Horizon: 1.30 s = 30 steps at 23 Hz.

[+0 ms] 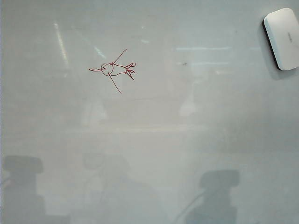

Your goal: Grab the whiteboard eraser that is attached to the surface of the whiteboard and use it to clean the writing on the whiteboard.

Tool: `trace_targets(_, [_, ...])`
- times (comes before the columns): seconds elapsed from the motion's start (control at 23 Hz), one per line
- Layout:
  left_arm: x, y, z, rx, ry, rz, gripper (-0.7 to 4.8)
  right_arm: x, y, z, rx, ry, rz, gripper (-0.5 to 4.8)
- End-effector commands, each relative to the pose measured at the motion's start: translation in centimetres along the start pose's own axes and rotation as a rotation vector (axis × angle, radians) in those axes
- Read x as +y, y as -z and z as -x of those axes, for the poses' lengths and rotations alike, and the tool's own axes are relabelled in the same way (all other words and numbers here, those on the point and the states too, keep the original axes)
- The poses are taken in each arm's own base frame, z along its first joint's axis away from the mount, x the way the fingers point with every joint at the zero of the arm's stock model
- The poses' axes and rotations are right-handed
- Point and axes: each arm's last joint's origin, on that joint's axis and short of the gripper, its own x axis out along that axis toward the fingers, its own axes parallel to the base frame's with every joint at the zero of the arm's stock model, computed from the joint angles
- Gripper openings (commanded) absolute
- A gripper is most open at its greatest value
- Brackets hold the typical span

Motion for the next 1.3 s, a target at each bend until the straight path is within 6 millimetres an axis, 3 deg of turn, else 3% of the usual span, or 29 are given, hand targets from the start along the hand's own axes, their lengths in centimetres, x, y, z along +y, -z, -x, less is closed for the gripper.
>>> trace_targets(0.04, [0.0, -0.2, 0.0, -0.012, 0.003, 0.0, -0.05, 0.0, -0.1, 0.0, 0.0, 0.002, -0.03, 0.0])
trace_targets(0.26, [0.0, -0.2, 0.0, -0.009, 0.004, 0.001, -0.05, 0.0, -0.1, 0.0, 0.0, 0.0, -0.055, 0.0])
trace_targets(0.39, [-0.3, -1.3, 0.2, -0.081, 0.095, 0.057, -0.05, 0.1, -0.8, 0.3, -0.028, -0.02, -0.06, -0.01])
trace_targets(0.52, [-0.9, -6.7, 2.5, -0.248, 0.216, 0.005, -0.05, 0.2, -5.0, 2.3, -0.16, -0.065, -0.117, -0.01])
trace_targets(0.57, [-1.2, -9.6, 4.2, -0.319, 0.233, -0.013, -0.05, 0.2, -6.9, 3.4, -0.222, -0.076, -0.148, -0.01])
trace_targets(0.65, [-1.6, -12.6, 6.7, -0.344, 0.239, 0.006, -0.05, 0.3, -8.9, 4.8, -0.284, -0.118, -0.153, -0.01])
trace_targets(0.7, [-2.0, -14.9, 9.7, -0.305, 0.232, 0.018, -0.05, 0.4, -10.9, 6.6, -0.339, -0.177, -0.142, -0.01])
trace_targets(0.74, [-2.2, -15.8, 11.1, -0.287, 0.209, 0.017, -0.05, 0.5, -11.7, 7.3, -0.356, -0.207, -0.136, -0.01])
trace_targets(0.83, [-2.8, -18.3, 17.1, -0.275, 0.12, 0.021, -0.05, 0.8, -14.0, 10.1, -0.394, -0.359, -0.1, -0.01])
trace_targets(0.91, [-3.3, -19.1, 19.9, -0.3, 0.124, -0.022, -0.05, 1.0, -15.0, 11.6, -0.398, -0.436, -0.082, -0.02])
trace_targets(0.96, [-3.8, -19.5, 22.3, -0.311, 0.159, -0.031, -0.05, 1.1, -15.9, 13.3, -0.404, -0.48, -0.071, -0.01])
trace_targets(1.04, [-4.2, -19.3, 24.2, -0.286, 0.211, -0.035, -0.05, 1.0, -17.1, 15.0, -0.398, -0.441, -0.072, -0.01])
trace_targets(1.17, [-4.4, -18.2, 24.0, -0.164, 0.307, -0.011, -0.05, 0.8, -19.1, 17.6, -0.338, -0.265, 0.065, -0.01])
trace_targets(1.3, [-4.6, -17.7, 23.2, -0.097, 0.405, 0.006, -0.05, 1.2, -20.3, 18.7, -0.223, -0.17, 0.121, -0.01])
